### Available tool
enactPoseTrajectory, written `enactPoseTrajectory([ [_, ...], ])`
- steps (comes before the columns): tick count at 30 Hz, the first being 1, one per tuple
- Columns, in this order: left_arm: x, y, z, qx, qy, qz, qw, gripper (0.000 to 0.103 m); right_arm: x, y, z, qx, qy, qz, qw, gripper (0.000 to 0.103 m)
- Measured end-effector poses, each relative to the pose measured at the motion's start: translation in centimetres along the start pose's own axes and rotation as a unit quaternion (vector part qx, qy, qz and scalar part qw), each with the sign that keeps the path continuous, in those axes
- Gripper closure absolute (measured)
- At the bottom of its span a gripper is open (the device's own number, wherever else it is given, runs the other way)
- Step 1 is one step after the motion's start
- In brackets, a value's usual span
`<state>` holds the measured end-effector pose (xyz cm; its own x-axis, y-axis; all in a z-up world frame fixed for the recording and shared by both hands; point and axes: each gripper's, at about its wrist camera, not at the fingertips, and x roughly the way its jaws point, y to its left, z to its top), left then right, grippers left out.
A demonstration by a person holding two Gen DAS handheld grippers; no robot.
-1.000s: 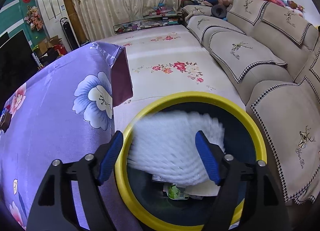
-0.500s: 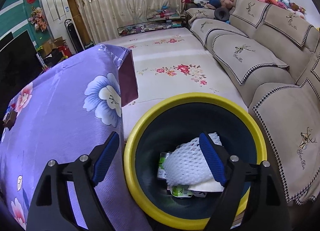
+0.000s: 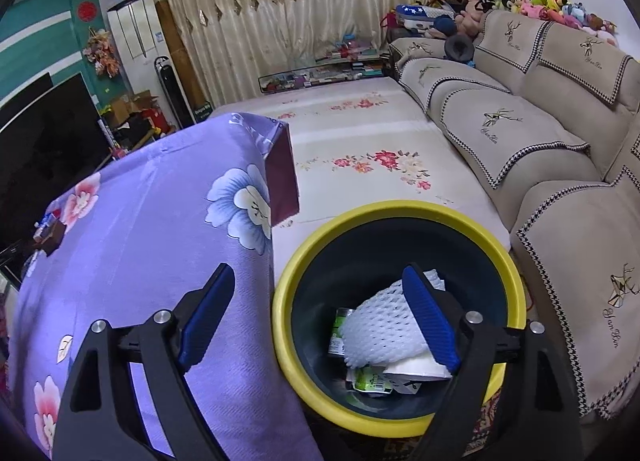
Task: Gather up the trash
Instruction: 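Grasp the brown square tin with the left gripper, then carry the brown tin into the bin and open the left gripper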
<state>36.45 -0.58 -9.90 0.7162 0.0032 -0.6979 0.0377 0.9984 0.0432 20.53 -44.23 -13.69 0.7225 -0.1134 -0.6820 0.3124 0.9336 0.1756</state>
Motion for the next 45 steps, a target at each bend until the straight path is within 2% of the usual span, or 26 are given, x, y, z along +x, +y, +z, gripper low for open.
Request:
enactPoseTrajectory([
  [4,3.2,-1.0,1.4,-0.017,0.031,0.002,0.9994,0.016,-0.2,0.3,-0.2,-0.005,0.000,0.010,1.000,0.022],
  [11,7.8,-0.9,2.7,-0.049,0.064,0.049,0.9955,0.017,-0.1,0.5,-0.6,-0.013,0.006,0.019,1.000,0.021],
  [14,9.2,-0.7,2.9,-0.061,0.080,0.045,0.9939,0.022,-0.1,0.5,-0.7,-0.013,0.007,0.021,1.000,0.021],
  [25,11.5,-0.7,3.3,-0.058,0.093,0.048,0.9928,0.041,0.4,0.5,-0.9,-0.014,0.014,0.025,0.999,0.021],
  [29,11.7,-0.8,3.3,-0.057,0.092,0.037,0.9935,0.043,0.3,0.6,-0.9,-0.013,0.013,0.025,1.000,0.021],
  [35,8.2,-2.3,2.7,-0.032,0.070,0.015,0.9969,0.043,-0.7,0.3,-1.3,-0.010,0.003,0.028,1.000,0.021],
  [40,3.1,-5.2,2.1,0.003,0.038,-0.019,0.9991,0.043,-2.3,-0.3,-1.7,-0.009,-0.006,0.027,1.000,0.021],
  [45,-3.0,-9.6,1.1,0.040,0.009,-0.070,0.9967,0.043,-4.5,-1.3,-2.2,-0.003,-0.021,0.027,0.999,0.021],
])
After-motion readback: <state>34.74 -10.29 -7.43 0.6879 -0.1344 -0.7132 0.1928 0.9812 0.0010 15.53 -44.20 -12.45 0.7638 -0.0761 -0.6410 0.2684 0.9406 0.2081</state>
